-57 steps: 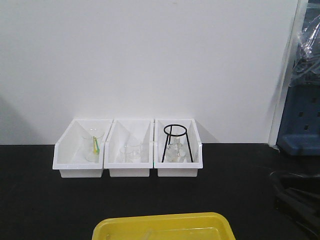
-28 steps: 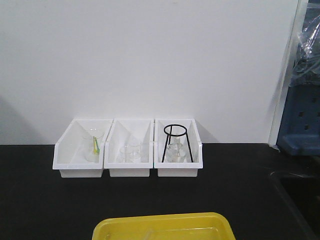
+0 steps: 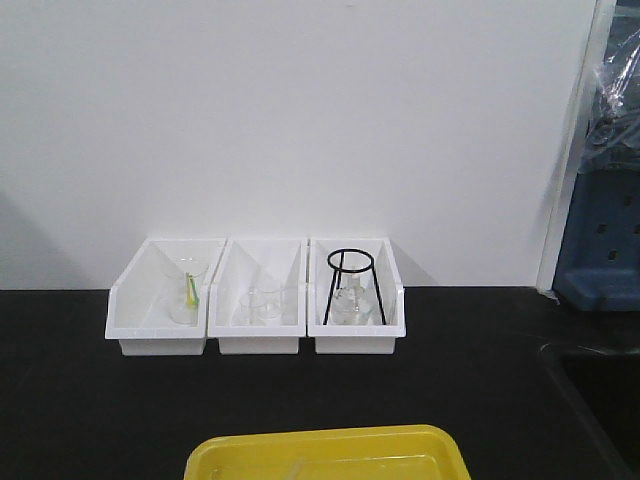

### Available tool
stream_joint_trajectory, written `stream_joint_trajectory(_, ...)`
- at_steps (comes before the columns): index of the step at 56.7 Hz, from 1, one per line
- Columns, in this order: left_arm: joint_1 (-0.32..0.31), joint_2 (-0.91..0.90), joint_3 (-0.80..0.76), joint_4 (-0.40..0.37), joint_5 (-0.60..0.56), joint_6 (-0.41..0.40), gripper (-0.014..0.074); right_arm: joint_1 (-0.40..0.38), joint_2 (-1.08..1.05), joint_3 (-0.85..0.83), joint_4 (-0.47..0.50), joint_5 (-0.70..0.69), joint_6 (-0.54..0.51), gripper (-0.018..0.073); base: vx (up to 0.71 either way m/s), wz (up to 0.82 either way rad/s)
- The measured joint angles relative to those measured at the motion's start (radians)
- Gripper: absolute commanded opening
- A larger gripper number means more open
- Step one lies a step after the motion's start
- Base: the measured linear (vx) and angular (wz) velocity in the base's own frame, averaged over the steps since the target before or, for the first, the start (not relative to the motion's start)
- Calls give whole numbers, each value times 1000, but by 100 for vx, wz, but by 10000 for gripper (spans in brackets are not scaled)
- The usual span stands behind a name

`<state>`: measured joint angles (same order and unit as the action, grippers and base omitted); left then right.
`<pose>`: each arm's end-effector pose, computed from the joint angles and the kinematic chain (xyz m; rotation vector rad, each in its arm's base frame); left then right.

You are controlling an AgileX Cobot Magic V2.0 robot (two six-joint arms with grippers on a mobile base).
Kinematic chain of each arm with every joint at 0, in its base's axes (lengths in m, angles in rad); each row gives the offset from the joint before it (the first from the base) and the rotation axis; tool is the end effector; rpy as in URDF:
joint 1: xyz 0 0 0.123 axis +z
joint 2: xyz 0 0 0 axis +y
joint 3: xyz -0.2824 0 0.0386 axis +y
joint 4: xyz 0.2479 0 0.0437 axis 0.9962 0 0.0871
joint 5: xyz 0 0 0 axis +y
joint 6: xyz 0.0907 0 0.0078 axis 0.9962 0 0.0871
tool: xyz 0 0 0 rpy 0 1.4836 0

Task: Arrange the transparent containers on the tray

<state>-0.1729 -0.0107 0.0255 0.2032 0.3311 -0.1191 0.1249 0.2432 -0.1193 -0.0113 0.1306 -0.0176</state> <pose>0.0539 -0.0033 0.1758 0.1778 1.8139 -0.0105 0.0758 0.0094 0.2259 -0.1324 1.7335 0.0693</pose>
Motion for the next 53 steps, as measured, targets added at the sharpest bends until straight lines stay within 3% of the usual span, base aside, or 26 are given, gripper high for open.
stream_joint_trajectory(7,0,0,0,0,0,0,-8,0,-138,138,11,-10,1,-11,0,0)
stream_joint_trajectory(16,0,0,0,0,1,0,-8,0,-246,150,30,25,5,-11,0,0)
stream_joint_trajectory(53,0,0,0,0,1,0,-8,0,-254,150,31,43,5,-11,0,0)
